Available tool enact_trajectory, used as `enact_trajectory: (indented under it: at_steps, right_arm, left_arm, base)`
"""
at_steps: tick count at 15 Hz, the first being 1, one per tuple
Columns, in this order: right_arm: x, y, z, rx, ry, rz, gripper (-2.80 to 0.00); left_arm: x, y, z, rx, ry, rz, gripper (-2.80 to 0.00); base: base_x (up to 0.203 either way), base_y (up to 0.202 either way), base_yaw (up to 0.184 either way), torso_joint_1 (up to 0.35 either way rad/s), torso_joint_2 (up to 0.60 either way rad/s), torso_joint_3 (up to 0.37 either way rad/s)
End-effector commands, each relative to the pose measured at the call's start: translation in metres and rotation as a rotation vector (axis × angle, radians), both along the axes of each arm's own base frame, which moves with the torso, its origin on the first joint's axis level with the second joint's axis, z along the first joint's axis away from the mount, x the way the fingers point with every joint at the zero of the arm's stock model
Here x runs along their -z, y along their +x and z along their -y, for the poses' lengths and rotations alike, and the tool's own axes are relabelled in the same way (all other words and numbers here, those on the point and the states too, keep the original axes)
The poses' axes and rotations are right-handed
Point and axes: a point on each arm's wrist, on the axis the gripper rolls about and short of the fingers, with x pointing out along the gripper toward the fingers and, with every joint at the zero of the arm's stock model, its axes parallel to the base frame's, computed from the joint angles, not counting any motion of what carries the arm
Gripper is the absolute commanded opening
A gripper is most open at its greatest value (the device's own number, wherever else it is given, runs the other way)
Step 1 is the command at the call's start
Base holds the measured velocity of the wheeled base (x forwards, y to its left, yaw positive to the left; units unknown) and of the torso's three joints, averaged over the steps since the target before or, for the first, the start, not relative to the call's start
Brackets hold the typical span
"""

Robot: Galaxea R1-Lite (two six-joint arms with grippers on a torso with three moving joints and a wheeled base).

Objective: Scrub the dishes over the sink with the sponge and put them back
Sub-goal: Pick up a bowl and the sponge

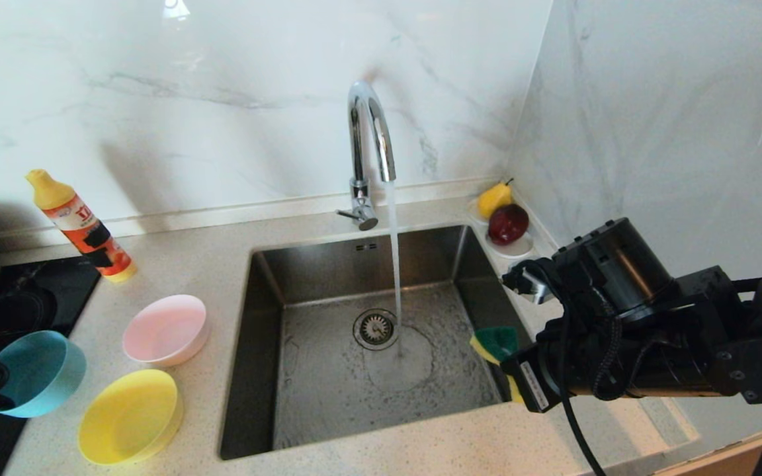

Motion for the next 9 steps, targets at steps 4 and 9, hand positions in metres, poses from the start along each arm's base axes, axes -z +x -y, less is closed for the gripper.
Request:
enact_trajectory:
  at_steps: [4, 9]
  right_arm:
    - [-0.004, -0.001, 0.001, -0.004, 0.007, 0.011, -2.80]
    - [-0.008, -0.002, 0.002, -0.001, 0.018, 0.023, -2.80]
  left_arm:
    - [-0.045, -0.014, 0.012, -0.007, 0.079, 0.102, -2.80]
    - [-0.146, -0.037, 0.048, 0.061, 0.172, 0.277, -2.80]
  base:
    - [0.000, 0.000, 0.000, 0.000, 0.00, 0.000]
    - [0.000, 0.000, 0.000, 0.000, 0.00, 0.000]
